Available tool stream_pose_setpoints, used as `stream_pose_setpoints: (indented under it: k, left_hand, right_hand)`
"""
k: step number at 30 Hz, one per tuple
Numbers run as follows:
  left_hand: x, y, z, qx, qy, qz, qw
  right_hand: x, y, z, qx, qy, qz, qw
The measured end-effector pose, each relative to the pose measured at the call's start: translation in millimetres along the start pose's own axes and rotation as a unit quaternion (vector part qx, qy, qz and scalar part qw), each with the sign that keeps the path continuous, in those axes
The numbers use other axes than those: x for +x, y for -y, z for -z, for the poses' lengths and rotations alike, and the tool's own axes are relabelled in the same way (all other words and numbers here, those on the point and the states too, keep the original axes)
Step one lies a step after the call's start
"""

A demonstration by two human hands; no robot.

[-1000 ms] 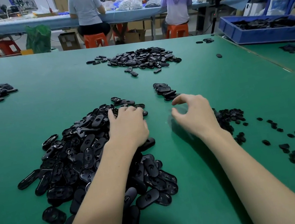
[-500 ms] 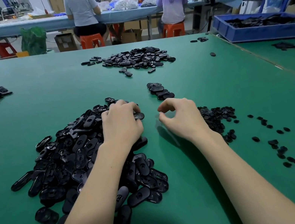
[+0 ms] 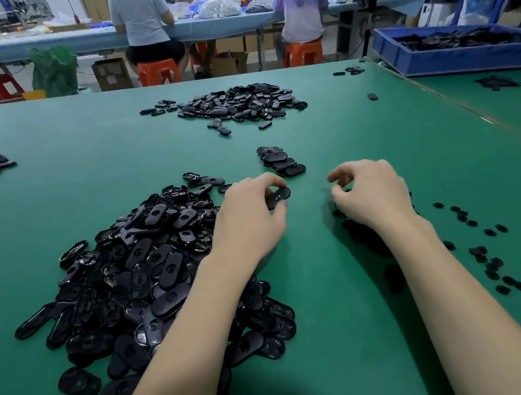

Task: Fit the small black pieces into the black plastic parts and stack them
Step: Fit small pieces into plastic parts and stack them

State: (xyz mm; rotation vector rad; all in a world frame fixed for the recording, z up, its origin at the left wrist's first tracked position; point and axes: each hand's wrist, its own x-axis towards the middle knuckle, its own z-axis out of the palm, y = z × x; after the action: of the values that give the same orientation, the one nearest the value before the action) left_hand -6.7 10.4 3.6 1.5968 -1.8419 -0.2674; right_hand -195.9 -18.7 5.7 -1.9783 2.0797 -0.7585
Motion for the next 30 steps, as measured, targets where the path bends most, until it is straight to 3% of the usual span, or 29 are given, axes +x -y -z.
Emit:
stream_pose_setpoints:
  k: [6,11,16,21,24,27,30]
  left_hand:
    - [-0.8,-5.1,-3.1,-0.119,0.024,0.067,0.990]
    - [0.0,-6.4,0.8,-0.175,0.031,0.116,0.977]
    - [1.2,-7.1,2.0,-0.218,0.085,0.137,0.963]
    - [0.3,-4.1,5.8,-0.254,0.063,0.148,0.954]
    - [1.9,-1.2,6.6,-0.268,0.042,0.156,0.950]
    - [2.8,-0.3,6.4,-0.290,0.052,0.163,0.942]
    - [2.6,-2.0,4.5,-0.320,0.060,0.166,0.931]
  right_hand:
    - [1.1,-6.1,1.2,-0.042,0.040,-0.030,0.998]
    - [1.5,-3.9,1.8,-0.031,0.038,-0.049,0.998]
    - [2.0,-2.2,-0.4,-0.029,0.015,-0.057,0.998]
    - [1.2,-0.6,-1.2,0.012,-0.003,-0.056,0.998]
    - [2.7,-0.3,0.0,0.093,0.009,-0.058,0.994]
    - [3.7,2.9,1.4,0.246,0.058,-0.057,0.966]
    - [2.1,8.6,1.8,0.318,0.115,-0.053,0.940]
